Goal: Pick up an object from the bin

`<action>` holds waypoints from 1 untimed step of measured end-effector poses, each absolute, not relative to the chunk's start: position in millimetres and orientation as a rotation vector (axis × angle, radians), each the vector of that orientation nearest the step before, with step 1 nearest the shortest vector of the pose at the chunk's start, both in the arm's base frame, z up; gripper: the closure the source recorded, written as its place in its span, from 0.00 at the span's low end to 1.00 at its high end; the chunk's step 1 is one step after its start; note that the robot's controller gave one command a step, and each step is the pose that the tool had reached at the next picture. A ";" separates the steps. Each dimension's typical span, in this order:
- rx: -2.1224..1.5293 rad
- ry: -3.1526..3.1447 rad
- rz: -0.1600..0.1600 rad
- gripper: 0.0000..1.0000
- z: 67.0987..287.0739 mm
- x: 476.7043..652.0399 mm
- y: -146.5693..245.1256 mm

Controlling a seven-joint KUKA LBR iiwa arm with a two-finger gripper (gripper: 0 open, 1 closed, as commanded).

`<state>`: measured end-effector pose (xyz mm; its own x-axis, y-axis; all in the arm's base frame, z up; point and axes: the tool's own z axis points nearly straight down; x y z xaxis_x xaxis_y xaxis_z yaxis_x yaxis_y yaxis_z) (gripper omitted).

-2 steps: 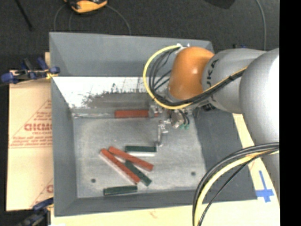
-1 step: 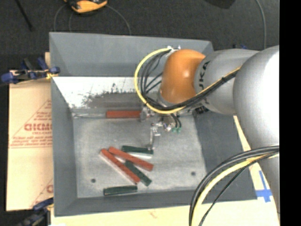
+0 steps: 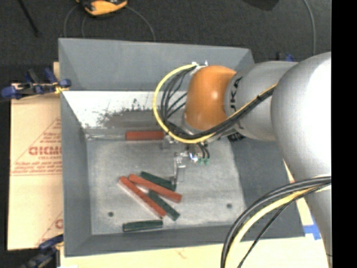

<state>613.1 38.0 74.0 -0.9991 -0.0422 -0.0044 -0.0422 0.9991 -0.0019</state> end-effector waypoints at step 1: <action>-0.003 3.136 0.004 0.00 72.2 595.2 72.1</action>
Offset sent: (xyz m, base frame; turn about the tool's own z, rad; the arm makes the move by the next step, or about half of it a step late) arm -0.0482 0.0508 0.0163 0.0129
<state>595.2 72.1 72.2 -1.0000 -0.0019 -0.0057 -0.0019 1.0000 0.0025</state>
